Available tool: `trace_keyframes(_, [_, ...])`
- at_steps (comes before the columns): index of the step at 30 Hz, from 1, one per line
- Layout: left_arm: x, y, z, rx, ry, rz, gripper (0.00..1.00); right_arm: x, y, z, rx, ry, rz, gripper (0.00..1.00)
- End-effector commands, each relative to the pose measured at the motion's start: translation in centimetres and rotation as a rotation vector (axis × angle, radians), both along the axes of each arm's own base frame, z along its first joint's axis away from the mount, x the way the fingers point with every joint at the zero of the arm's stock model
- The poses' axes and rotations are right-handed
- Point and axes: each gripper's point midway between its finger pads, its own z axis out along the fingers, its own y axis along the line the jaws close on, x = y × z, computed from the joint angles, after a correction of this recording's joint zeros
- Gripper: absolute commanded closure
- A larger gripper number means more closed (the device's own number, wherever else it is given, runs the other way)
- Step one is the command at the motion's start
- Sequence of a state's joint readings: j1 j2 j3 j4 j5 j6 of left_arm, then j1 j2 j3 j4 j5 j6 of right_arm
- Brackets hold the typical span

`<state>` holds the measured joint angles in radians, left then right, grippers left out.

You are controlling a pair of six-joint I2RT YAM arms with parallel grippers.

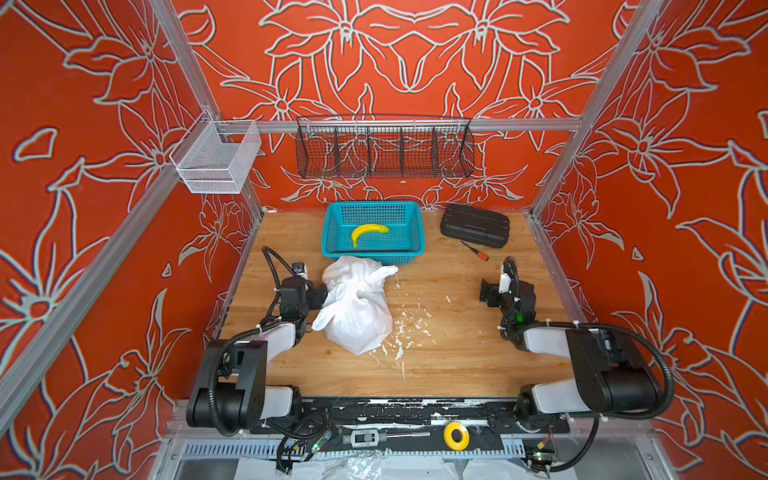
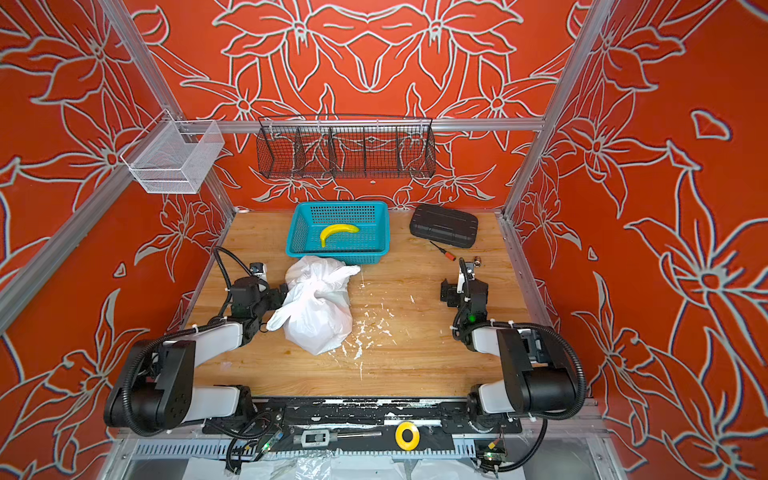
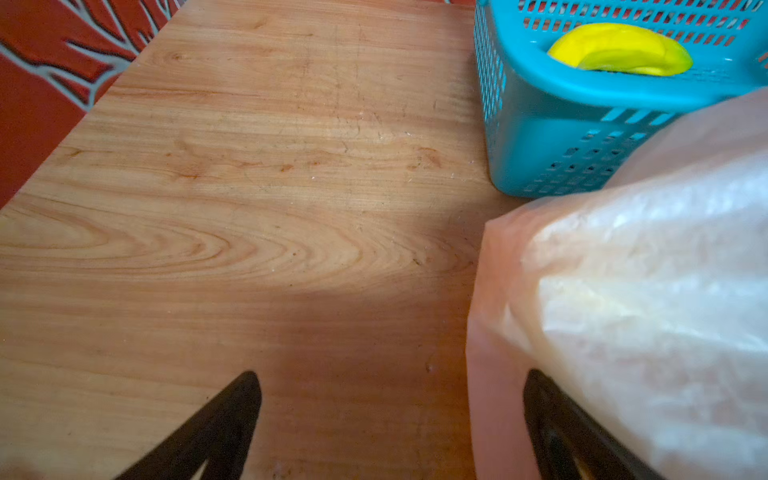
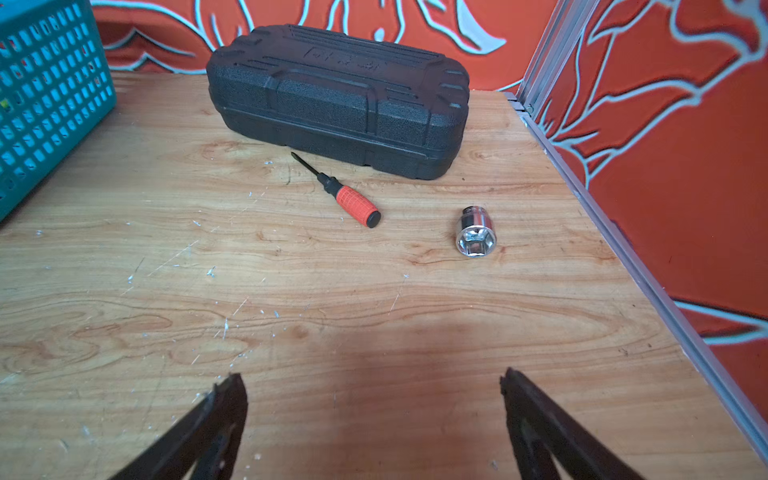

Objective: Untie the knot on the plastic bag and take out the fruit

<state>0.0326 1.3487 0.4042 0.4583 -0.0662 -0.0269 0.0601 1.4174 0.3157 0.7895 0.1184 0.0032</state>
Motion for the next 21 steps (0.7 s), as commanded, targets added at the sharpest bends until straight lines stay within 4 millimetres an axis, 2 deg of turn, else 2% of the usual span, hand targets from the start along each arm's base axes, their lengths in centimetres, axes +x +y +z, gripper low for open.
trace_keyframes(1, [0.57,-0.01,1.01,-0.007,-0.037,0.0,0.03,0.41,-0.1,0.65,-0.014,-0.014,0.008,0.03])
trace_keyframes(21, [0.56,-0.05,0.96,-0.007,-0.036,-0.001,0.03,0.41,-0.13,0.61,-0.014,-0.012,0.008,0.03])
